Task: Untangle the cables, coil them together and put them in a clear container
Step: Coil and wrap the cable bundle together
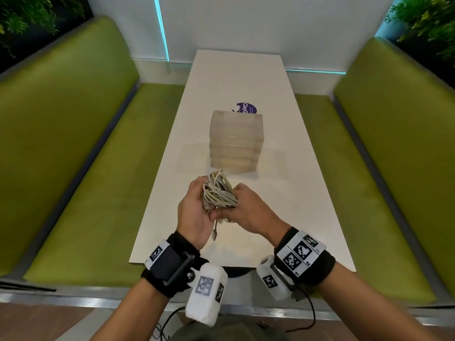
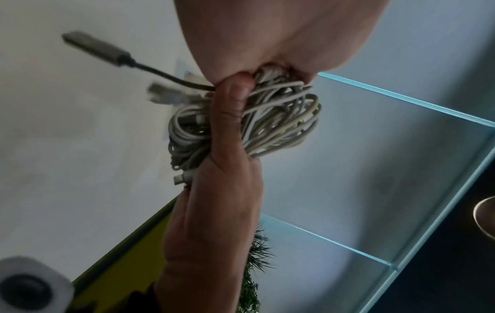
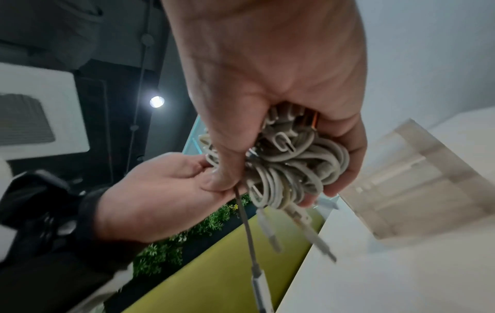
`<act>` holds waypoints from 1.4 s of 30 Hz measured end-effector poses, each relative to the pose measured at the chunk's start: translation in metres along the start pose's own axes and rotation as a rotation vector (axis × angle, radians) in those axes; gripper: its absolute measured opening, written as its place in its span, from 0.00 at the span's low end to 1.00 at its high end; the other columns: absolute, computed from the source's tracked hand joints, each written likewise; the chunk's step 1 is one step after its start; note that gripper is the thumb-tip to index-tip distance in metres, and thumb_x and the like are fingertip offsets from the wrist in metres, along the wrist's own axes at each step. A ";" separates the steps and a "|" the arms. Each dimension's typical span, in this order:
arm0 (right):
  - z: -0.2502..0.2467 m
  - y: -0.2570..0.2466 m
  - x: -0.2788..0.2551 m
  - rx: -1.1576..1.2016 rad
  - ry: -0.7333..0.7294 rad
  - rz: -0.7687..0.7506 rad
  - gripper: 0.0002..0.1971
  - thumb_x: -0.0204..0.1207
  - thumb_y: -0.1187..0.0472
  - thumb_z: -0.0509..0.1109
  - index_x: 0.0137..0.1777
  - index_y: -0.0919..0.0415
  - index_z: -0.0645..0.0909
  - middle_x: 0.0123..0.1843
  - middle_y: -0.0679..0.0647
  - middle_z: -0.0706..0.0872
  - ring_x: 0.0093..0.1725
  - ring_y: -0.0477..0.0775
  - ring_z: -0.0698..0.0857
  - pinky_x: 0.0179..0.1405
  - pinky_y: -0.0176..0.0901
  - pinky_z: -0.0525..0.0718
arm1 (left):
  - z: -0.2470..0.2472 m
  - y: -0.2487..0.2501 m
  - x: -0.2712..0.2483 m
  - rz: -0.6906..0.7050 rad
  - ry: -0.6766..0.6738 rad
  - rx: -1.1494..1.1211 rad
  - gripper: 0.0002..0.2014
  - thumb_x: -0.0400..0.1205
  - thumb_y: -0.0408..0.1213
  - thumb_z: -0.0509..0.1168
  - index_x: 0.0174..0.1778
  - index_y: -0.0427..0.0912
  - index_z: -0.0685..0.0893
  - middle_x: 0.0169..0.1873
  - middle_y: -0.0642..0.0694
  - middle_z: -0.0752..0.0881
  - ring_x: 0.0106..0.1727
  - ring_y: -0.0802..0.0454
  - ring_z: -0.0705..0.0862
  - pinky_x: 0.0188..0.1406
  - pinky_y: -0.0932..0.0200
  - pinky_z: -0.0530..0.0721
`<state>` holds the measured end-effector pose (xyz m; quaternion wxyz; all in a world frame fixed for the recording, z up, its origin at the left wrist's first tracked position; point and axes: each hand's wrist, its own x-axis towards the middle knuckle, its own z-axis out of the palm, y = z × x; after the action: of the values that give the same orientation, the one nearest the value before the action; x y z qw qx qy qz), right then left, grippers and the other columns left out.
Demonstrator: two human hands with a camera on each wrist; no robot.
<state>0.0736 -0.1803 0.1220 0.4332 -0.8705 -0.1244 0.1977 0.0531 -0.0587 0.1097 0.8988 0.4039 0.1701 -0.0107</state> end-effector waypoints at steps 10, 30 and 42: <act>0.002 0.004 0.001 -0.075 -0.073 -0.007 0.09 0.74 0.55 0.72 0.51 0.56 0.82 0.43 0.57 0.89 0.43 0.58 0.88 0.48 0.55 0.84 | -0.006 -0.002 -0.001 0.123 -0.129 0.342 0.35 0.60 0.50 0.83 0.61 0.48 0.79 0.44 0.45 0.85 0.44 0.49 0.84 0.34 0.62 0.83; -0.005 0.001 -0.006 0.145 -0.295 -0.009 0.03 0.73 0.62 0.72 0.38 0.57 0.82 0.33 0.48 0.85 0.28 0.39 0.78 0.26 0.29 0.72 | 0.004 0.003 0.002 0.056 -0.090 0.175 0.08 0.76 0.27 0.71 0.48 0.40 0.86 0.32 0.42 0.85 0.39 0.44 0.85 0.43 0.49 0.86; -0.001 0.005 -0.001 0.209 -0.347 -0.087 0.04 0.78 0.61 0.68 0.42 0.58 0.79 0.37 0.51 0.85 0.36 0.48 0.82 0.35 0.42 0.77 | 0.001 0.005 0.011 0.079 -0.100 0.208 0.06 0.76 0.26 0.70 0.38 0.41 0.84 0.30 0.46 0.83 0.40 0.42 0.87 0.43 0.50 0.87</act>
<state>0.0736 -0.1840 0.1190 0.5013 -0.7675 -0.2135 0.3377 0.0648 -0.0547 0.1103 0.8591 0.5004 0.1068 -0.0130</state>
